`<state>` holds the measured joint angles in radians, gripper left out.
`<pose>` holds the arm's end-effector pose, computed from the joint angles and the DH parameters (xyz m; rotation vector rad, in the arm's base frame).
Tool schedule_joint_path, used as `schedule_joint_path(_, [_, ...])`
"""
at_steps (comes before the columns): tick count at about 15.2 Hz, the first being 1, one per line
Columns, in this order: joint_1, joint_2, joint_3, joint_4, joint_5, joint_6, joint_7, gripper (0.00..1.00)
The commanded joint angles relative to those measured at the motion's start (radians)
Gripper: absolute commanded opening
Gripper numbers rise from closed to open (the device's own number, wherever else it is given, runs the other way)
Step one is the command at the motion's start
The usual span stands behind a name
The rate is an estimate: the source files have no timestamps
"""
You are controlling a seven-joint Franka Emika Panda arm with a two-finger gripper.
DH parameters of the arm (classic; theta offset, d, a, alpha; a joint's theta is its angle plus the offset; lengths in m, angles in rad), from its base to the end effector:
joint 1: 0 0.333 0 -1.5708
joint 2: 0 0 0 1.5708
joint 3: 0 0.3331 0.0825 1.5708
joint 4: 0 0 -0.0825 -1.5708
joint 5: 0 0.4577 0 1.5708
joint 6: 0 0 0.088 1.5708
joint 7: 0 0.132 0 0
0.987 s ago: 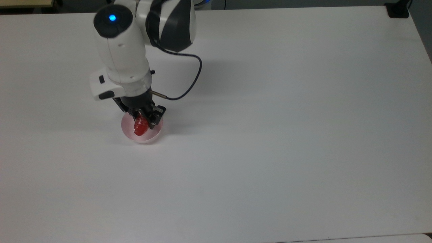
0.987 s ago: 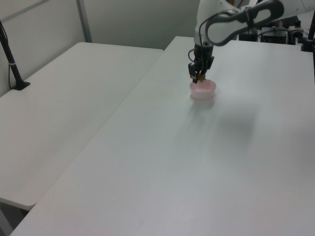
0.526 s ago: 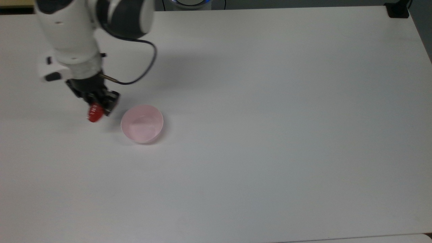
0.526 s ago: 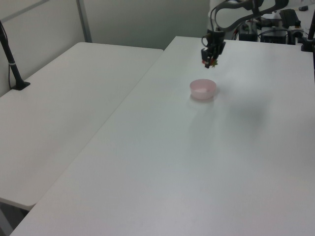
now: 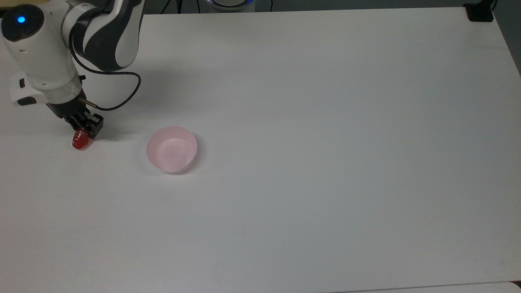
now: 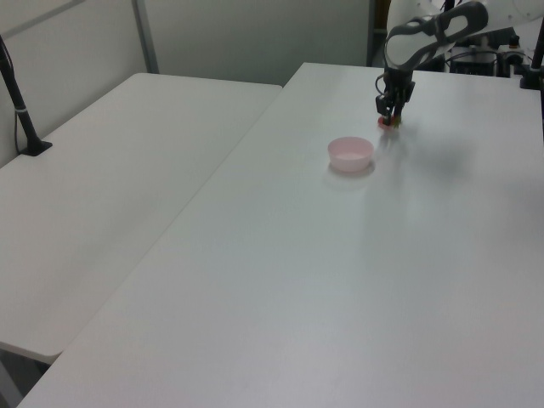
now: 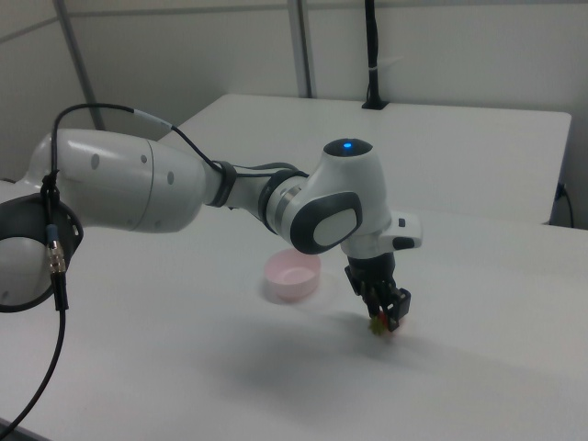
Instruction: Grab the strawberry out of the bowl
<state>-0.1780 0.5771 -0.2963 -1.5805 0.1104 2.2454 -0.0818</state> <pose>0.7064 -0.3271 0.2745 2.9811 -0.6076 0.1392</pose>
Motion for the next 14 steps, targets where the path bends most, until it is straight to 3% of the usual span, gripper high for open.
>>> schedule_joint_path(1, [0.026,-0.025,-0.009,-0.001,0.008,0.008,-0.01,1.0])
schedule_joint_path(5, [0.126,-0.161,-0.029,-0.047,-0.03,-0.09,-0.004,1.0])
schedule_joint_path(10, [0.319,-0.39,-0.03,-0.052,-0.158,-0.464,0.002,1.0])
schedule_joint_path(14, [0.428,-0.509,-0.024,-0.07,-0.16,-0.585,0.002,1.0])
